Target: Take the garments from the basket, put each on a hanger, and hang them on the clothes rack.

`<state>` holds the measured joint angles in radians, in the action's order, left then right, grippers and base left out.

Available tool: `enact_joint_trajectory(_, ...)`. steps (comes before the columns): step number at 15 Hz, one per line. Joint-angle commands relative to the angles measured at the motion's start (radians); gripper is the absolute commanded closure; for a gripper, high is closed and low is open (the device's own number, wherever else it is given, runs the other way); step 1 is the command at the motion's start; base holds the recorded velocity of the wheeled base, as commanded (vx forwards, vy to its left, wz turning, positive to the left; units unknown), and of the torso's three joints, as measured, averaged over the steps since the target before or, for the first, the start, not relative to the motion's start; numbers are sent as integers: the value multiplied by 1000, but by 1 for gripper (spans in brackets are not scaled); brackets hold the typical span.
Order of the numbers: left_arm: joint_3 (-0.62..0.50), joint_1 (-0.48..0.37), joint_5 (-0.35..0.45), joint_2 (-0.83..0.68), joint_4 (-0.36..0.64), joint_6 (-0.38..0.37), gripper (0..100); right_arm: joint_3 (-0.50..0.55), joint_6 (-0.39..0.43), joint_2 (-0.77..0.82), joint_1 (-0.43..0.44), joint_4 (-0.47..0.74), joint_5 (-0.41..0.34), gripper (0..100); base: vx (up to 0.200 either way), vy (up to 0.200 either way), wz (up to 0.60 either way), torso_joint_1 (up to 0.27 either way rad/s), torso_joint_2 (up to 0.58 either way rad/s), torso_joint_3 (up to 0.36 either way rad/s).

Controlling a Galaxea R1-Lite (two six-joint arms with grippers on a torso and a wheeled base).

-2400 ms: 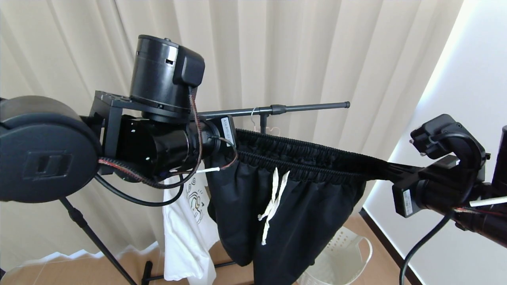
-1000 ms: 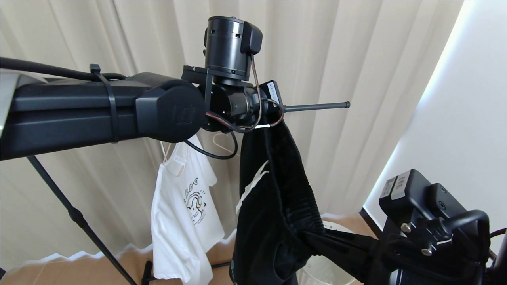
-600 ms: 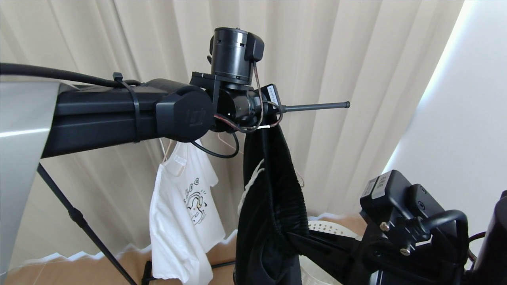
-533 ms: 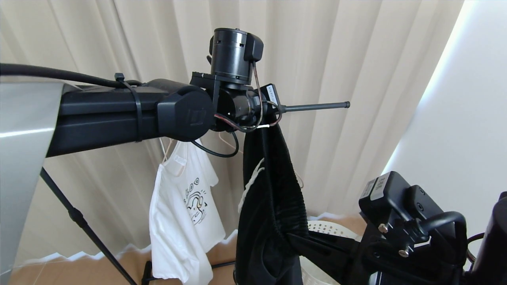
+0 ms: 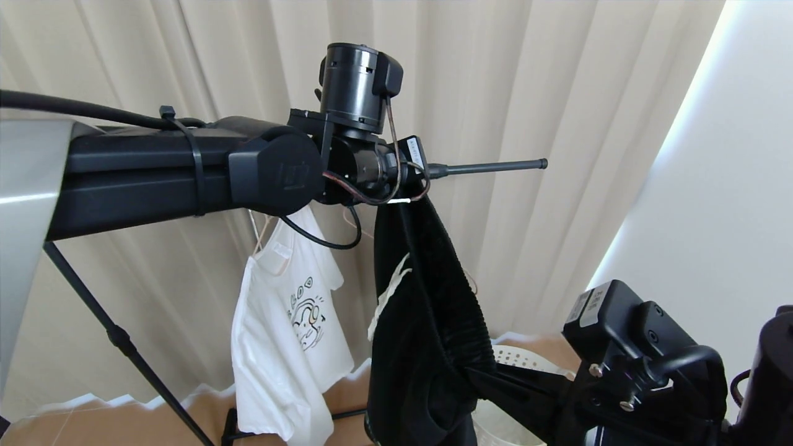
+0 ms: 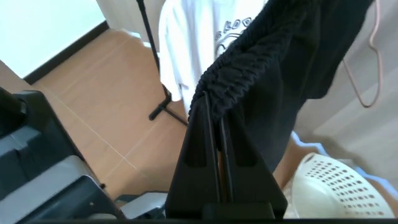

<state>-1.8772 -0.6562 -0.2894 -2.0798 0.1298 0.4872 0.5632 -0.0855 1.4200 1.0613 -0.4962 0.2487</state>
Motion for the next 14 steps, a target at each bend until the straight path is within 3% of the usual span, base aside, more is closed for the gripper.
enact_joint_trajectory(1,61,10,1,95,27,-4,100,-28,82,-21,-136,-2,1,100,0,0,0,0,0,0)
enact_joint_trajectory(2,141,10,1,155,36,-26,100,-31,118,-16,-213,-1,1,100,0,0,0,0,0,0)
enact_joint_trajectory(6,520,-13,-1,363,30,-136,100,12,122,53,-346,-10,17,100,0,0,0,0,0,0)
enact_joint_trajectory(8,659,-43,-1,420,27,-165,100,76,116,148,-402,-21,66,100,0,0,0,0,0,0)
enact_joint_trajectory(9,679,-53,-1,428,27,-165,100,96,115,169,-414,-21,76,100,0,0,0,0,0,0)
enact_joint_trajectory(14,796,-177,-5,438,21,-144,100,417,104,392,-466,-19,115,100,0,0,0,0,0,0)
